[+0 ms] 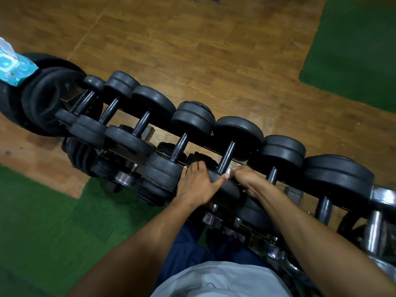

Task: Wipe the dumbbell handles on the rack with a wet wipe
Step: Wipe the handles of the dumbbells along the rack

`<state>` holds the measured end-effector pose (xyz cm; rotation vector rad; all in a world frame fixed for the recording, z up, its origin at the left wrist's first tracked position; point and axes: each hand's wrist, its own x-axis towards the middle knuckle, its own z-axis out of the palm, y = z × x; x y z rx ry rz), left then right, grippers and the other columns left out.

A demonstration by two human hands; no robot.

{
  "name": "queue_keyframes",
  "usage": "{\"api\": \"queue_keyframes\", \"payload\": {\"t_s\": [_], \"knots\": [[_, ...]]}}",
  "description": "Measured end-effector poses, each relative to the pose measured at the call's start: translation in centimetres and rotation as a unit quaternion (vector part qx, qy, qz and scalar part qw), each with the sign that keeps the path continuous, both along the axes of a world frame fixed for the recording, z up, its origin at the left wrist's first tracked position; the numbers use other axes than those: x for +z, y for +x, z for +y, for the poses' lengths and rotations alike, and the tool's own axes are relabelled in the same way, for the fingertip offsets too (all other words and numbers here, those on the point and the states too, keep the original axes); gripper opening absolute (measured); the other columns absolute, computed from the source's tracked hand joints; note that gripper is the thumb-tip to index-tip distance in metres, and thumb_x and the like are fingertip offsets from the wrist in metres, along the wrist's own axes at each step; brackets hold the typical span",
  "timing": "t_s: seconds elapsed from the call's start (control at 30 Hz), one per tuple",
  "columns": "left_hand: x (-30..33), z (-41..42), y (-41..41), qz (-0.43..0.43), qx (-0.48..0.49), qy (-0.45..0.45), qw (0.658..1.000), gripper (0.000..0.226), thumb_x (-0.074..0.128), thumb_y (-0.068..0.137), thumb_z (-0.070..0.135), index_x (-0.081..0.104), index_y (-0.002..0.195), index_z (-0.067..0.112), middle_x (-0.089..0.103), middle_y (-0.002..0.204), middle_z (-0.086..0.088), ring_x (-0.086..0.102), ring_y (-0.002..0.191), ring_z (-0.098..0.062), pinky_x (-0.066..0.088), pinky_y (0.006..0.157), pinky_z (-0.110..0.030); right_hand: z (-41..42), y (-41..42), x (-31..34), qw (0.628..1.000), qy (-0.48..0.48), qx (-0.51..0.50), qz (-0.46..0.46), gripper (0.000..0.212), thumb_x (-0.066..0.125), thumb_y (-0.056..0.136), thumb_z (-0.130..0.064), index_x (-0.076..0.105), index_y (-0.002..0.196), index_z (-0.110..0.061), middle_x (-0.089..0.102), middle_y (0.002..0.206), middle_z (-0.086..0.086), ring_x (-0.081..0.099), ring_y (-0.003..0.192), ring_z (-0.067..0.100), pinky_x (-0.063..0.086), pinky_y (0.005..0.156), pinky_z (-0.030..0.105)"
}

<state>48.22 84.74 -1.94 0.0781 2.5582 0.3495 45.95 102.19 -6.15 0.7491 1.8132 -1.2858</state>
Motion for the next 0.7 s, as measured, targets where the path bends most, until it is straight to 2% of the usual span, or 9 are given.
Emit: {"api": "queue_keyframes", "payload": {"t_s": [0.07,0.2,0.27,0.33,0.4,0.5,0.63,0.7], "knots": [[0.0,0.0,0.0,-0.001,0.001,0.003,1.000,0.102,0.021,0.083,0.093,0.047,0.133,0.008,0.053,0.137,-0.014,0.048,0.130,-0.031,0.031,0.119,-0.047,0.3,-0.2,-0.3,1.000,-0.007,0.014,-0.004,0.023,0.052,0.085,-0.006,0.062,0.067,-0.017,0.057,0.069,0.008,0.049,0.065,0.020,0.038,0.057,0.027],[0.2,0.1,0.0,-0.003,0.000,0.001,1.000,0.101,0.022,0.084,0.092,0.046,0.135,0.008,0.052,0.138,-0.015,0.047,0.132,-0.031,0.029,0.120,-0.047,0.1,-0.4,-1.1,0.994,-0.080,-0.064,-0.030,0.031,0.050,0.082,0.003,0.072,0.070,-0.013,0.068,0.079,0.011,0.059,0.083,0.028,0.049,0.075,0.036],[0.2,0.1,-0.1,-0.003,0.002,0.000,1.000,0.100,0.024,0.085,0.091,0.045,0.136,0.007,0.051,0.139,-0.015,0.047,0.132,-0.032,0.030,0.119,-0.049,-0.2,-0.6,-1.1,0.992,-0.097,-0.073,-0.040,0.037,0.046,0.083,0.004,0.075,0.069,-0.014,0.069,0.079,0.007,0.060,0.080,0.024,0.050,0.077,0.034],[0.1,0.0,0.0,-0.002,0.004,0.001,1.000,0.098,0.025,0.086,0.090,0.046,0.134,0.007,0.052,0.138,-0.015,0.047,0.131,-0.032,0.031,0.119,-0.049,-0.4,-0.7,-1.1,0.992,-0.099,-0.064,-0.042,0.037,0.045,0.085,0.002,0.077,0.074,-0.014,0.070,0.087,0.010,0.061,0.083,0.025,0.051,0.082,0.037],[0.0,0.0,0.1,0.002,0.002,0.002,1.000,0.097,0.025,0.086,0.090,0.046,0.133,0.008,0.052,0.137,-0.015,0.047,0.131,-0.032,0.030,0.119,-0.049,-0.4,-0.5,-1.0,0.996,-0.077,-0.036,-0.022,0.035,0.046,0.086,0.000,0.073,0.069,-0.015,0.067,0.082,0.013,0.058,0.076,0.026,0.049,0.073,0.034],[-0.3,0.1,0.1,0.006,0.004,0.005,1.000,0.098,0.023,0.084,0.091,0.047,0.132,0.008,0.053,0.136,-0.015,0.047,0.131,-0.032,0.029,0.120,-0.048,0.2,-0.2,-1.3,0.998,0.009,0.043,0.040,0.037,0.055,0.086,-0.005,0.063,0.053,-0.018,0.056,0.065,0.009,0.047,0.062,0.021,0.036,0.056,0.029],[-0.4,0.0,0.2,0.005,0.013,0.008,1.000,0.101,0.022,0.083,0.091,0.047,0.132,0.008,0.053,0.136,-0.015,0.047,0.131,-0.032,0.029,0.120,-0.049,1.4,-0.4,-1.0,0.993,0.000,0.052,0.109,0.032,0.060,0.082,0.004,0.062,0.055,-0.013,0.053,0.055,0.005,0.045,0.053,0.015,0.034,0.052,0.027],[-0.4,0.0,0.2,0.008,0.015,0.012,1.000,0.100,0.023,0.083,0.091,0.047,0.132,0.008,0.053,0.135,-0.015,0.048,0.130,-0.032,0.029,0.120,-0.049,1.7,-1.2,-0.1,0.979,0.018,0.086,0.183,0.029,0.061,0.083,-0.003,0.058,0.055,-0.011,0.051,0.054,0.000,0.043,0.053,0.011,0.034,0.055,0.028]]}}
